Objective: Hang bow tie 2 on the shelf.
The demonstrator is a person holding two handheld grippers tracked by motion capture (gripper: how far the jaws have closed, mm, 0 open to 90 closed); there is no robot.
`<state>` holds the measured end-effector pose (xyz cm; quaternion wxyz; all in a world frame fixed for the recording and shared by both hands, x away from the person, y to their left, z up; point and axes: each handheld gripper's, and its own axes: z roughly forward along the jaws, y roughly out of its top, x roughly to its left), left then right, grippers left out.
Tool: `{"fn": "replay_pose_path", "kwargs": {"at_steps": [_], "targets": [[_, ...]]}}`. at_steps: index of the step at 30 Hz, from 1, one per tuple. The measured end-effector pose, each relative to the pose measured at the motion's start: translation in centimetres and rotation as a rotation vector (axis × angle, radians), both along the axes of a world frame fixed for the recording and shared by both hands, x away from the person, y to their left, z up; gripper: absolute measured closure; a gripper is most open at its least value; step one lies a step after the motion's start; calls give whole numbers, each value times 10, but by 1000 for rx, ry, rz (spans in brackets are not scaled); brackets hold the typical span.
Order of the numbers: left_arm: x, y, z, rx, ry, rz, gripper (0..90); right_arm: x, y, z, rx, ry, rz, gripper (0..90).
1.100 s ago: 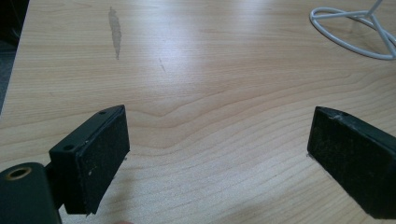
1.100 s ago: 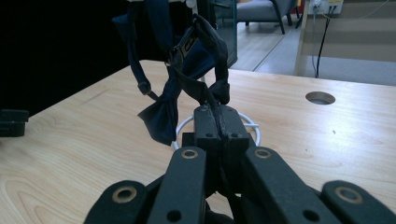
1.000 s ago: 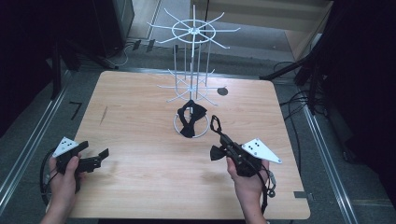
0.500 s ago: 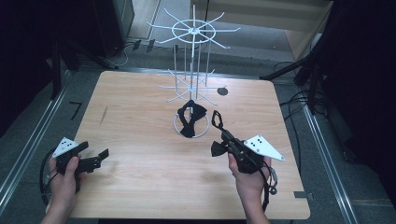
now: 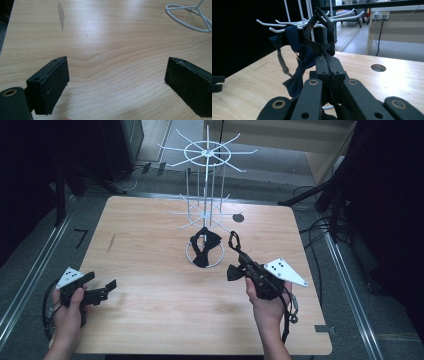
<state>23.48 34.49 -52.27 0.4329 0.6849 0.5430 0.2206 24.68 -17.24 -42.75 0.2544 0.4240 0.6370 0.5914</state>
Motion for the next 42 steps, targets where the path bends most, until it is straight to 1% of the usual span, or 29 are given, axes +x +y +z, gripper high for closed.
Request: {"fn": "replay_pose_path", "kwargs": {"at_steps": [8,13,25,33,40,42], "targets": [[0,0,0,-1,1,0,60,6,1,2,5,-3,-8,897],[0,0,0,-3,3,0,60,10,0,2,19,4,-20,897],[1,1,0,-7,8,-5,60,22,5,0,9,25,-21,897],[1,1,0,-9,4,-6,60,30,11,-2,6,43,-23,897],[1,0,0,-8,6,-6,60,38,21,-3,15,51,-15,897],[1,1,0,-6,6,-9,60,39,22,-4,11,52,-15,897]]}}
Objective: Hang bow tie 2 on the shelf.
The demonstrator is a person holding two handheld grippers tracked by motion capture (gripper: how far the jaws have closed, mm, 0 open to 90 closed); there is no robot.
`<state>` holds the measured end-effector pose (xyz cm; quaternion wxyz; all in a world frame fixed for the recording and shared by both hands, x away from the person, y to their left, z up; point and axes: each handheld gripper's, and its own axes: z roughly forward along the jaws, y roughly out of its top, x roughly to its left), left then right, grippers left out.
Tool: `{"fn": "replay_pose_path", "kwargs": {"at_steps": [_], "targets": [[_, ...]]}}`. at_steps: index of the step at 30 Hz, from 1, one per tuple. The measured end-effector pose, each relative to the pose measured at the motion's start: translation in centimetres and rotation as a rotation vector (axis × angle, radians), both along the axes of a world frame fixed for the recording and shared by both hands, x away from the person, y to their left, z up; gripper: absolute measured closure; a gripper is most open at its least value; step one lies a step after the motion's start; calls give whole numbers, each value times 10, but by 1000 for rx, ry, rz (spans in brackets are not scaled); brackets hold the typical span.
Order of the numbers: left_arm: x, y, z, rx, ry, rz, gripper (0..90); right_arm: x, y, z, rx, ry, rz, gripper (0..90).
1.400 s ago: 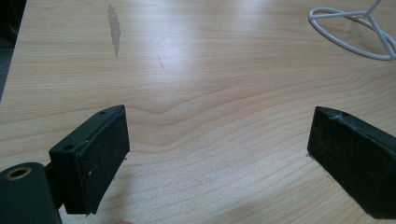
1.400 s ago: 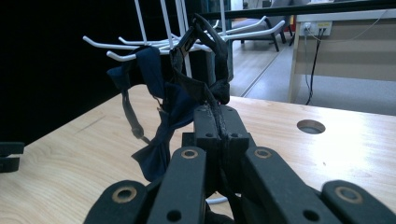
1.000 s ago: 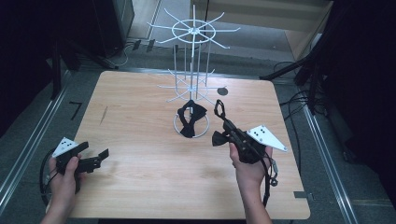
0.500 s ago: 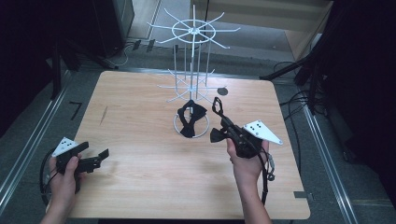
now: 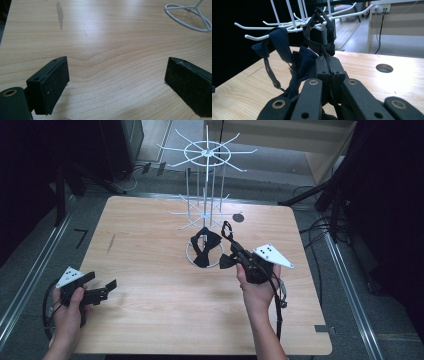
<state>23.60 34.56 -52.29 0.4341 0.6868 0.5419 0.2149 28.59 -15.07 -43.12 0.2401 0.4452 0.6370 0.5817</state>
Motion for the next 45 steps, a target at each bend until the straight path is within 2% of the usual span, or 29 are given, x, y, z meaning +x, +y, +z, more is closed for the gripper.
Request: {"fn": "replay_pose_path", "kwargs": {"at_steps": [12,19,23,27,32,39,45], "targets": [[1,0,0,-2,0,-1,61,13,14,-5,-12,24,1,896],[1,0,0,1,0,-1,61,19,14,-10,-19,43,5,891],[1,0,0,1,0,0,60,23,14,-13,-38,52,23,869],[1,0,0,0,1,-1,60,25,14,-16,-52,63,18,833],[1,0,0,0,3,-3,61,25,13,-20,-64,70,13,754],[1,0,0,0,0,-1,61,24,6,-30,-54,97,7,511],[1,0,0,0,1,0,61,21,-5,-34,-85,122,-6,334]]}}
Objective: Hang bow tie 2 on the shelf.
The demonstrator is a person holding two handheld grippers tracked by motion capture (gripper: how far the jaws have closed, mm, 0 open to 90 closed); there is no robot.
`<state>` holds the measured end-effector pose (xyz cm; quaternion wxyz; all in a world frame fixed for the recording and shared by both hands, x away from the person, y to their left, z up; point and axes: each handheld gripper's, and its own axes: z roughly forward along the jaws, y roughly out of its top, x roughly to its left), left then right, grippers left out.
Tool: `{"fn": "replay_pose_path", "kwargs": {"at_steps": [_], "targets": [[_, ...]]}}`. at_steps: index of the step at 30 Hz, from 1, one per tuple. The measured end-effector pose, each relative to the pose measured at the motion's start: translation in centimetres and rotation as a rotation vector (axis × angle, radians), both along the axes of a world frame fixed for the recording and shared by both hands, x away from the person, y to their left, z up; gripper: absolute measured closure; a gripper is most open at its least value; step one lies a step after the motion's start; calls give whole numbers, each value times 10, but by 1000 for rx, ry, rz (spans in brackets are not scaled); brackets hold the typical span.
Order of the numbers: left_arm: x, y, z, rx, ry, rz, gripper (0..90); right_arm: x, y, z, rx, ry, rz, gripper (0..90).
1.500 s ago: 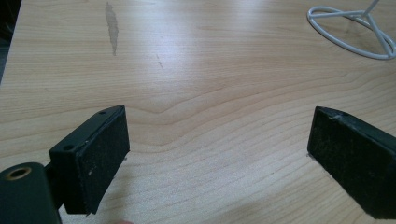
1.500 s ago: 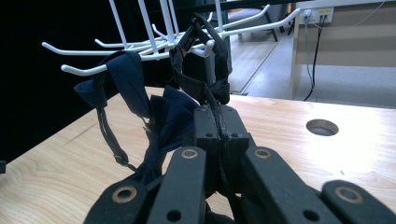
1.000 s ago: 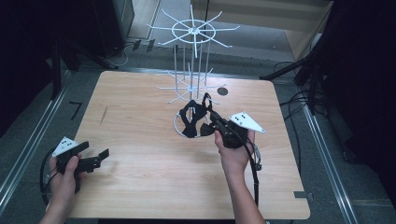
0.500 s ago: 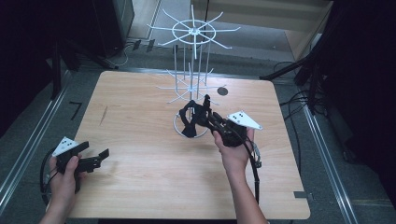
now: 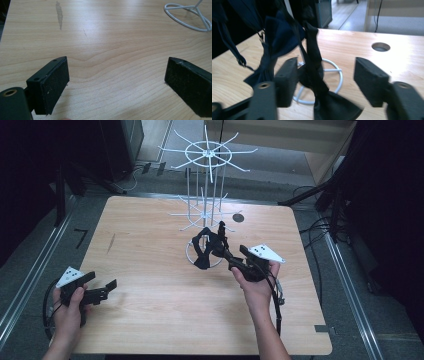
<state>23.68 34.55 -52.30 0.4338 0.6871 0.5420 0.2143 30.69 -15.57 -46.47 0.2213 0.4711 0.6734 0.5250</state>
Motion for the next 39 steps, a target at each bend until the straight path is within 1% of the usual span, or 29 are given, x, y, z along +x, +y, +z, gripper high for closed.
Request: {"fn": "replay_pose_path", "kwargs": {"at_steps": [3,6,16,19,21,28,39], "targets": [[0,0,0,1,-2,-1,61,-2,-5,-3,-19,8,-4,265],[0,0,0,4,-2,-1,61,-5,-11,-7,-30,27,-6,185],[0,0,0,5,0,0,61,-18,-31,-15,-38,44,-16,81],[0,0,0,5,-1,1,61,-21,-38,-18,-43,50,-19,26],[0,0,0,6,-1,1,61,-23,-43,-19,-42,46,-19,16],[0,-1,0,6,-2,3,61,-32,-57,-26,-31,59,-33,13],[0,-1,0,6,0,1,61,-45,-82,-34,-36,68,-61,13]]}}
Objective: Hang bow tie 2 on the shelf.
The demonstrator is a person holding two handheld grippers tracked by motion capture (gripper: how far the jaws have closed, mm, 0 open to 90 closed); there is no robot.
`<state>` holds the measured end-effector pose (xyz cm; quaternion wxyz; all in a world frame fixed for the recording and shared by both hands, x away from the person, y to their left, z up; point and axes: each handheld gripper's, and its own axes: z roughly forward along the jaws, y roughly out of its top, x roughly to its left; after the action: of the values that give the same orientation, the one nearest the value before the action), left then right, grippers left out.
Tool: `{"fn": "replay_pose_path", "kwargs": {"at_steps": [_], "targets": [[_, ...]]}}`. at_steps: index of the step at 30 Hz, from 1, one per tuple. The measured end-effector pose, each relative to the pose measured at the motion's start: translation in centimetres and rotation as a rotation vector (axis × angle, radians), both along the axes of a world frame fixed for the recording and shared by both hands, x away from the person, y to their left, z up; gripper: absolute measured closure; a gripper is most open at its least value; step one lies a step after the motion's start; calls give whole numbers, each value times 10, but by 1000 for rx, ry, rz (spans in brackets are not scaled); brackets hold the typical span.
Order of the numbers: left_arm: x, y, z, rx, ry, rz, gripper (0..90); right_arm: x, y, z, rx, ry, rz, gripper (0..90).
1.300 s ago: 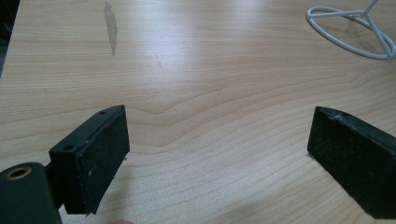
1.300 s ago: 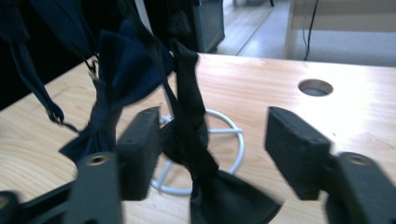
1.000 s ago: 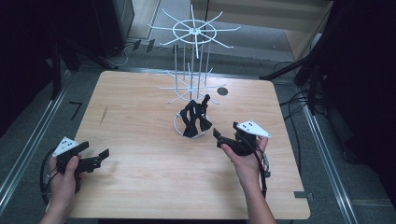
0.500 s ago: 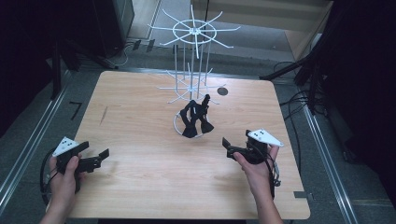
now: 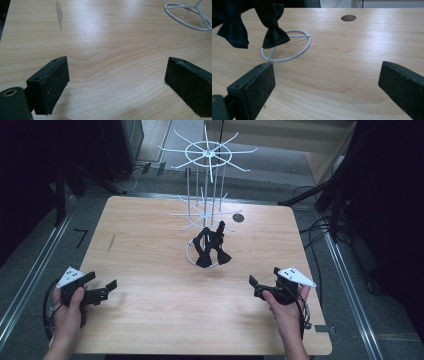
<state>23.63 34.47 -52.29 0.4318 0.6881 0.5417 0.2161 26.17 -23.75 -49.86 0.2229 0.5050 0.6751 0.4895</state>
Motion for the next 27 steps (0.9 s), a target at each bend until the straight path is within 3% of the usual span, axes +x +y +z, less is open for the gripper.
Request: {"fn": "replay_pose_path", "kwargs": {"at_steps": [27], "targets": [[0,0,0,-1,-2,1,60,-24,-48,-13,-26,19,-75,13]]}}
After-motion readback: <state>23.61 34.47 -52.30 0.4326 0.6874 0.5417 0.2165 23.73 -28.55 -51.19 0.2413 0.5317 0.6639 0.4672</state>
